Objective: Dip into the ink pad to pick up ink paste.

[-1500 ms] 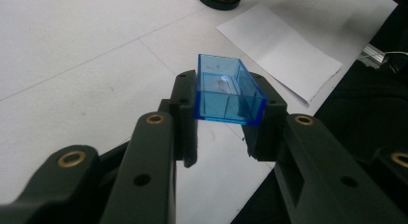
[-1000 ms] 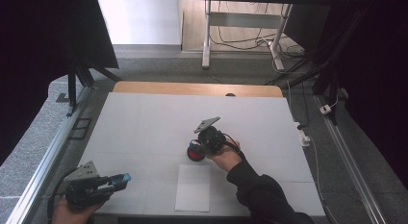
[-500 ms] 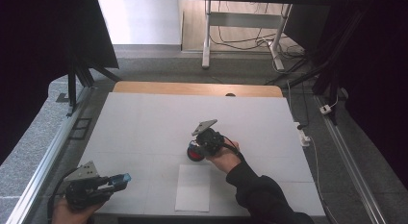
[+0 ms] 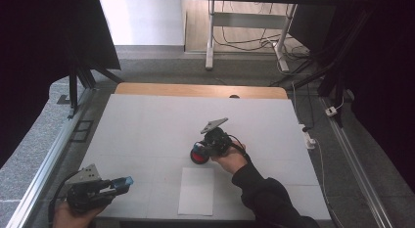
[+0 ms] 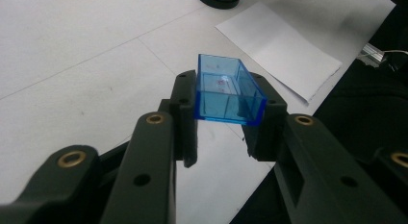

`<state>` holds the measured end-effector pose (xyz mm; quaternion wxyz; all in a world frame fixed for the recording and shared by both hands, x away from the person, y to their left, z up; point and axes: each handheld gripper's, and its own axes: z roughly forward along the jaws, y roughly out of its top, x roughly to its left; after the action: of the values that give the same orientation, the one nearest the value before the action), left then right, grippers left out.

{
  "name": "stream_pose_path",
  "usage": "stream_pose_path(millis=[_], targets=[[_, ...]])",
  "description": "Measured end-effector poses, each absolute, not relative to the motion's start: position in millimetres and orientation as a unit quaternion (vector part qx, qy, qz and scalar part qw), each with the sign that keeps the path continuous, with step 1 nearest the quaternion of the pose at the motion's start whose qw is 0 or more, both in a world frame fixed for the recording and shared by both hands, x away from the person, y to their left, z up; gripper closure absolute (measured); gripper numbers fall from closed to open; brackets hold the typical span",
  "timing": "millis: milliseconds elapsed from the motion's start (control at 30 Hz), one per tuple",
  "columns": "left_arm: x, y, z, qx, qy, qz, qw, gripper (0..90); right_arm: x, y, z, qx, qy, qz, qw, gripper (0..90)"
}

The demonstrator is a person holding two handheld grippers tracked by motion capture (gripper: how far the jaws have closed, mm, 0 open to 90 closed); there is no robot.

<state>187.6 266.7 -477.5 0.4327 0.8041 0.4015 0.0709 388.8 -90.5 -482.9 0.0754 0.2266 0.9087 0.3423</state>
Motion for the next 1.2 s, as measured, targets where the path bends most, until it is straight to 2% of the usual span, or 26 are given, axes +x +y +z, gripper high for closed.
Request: stream_pose_path(millis=[433,767,1200], targets=[[187,267,-477,0.803,0.402,0.071,0.433,68.2,382,-83,-479,0.205,0.919,0.32,0.106,71.8],[187,267,-477,0.803,0.402,0.071,0.434,68.2,380,-87,-467,0.21,0.91,0.34,0.107,71.8],[187,267,-478,0.803,0.402,0.072,0.434,68.3,379,-82,-477,0.199,0.921,0.318,0.109,71.8]])
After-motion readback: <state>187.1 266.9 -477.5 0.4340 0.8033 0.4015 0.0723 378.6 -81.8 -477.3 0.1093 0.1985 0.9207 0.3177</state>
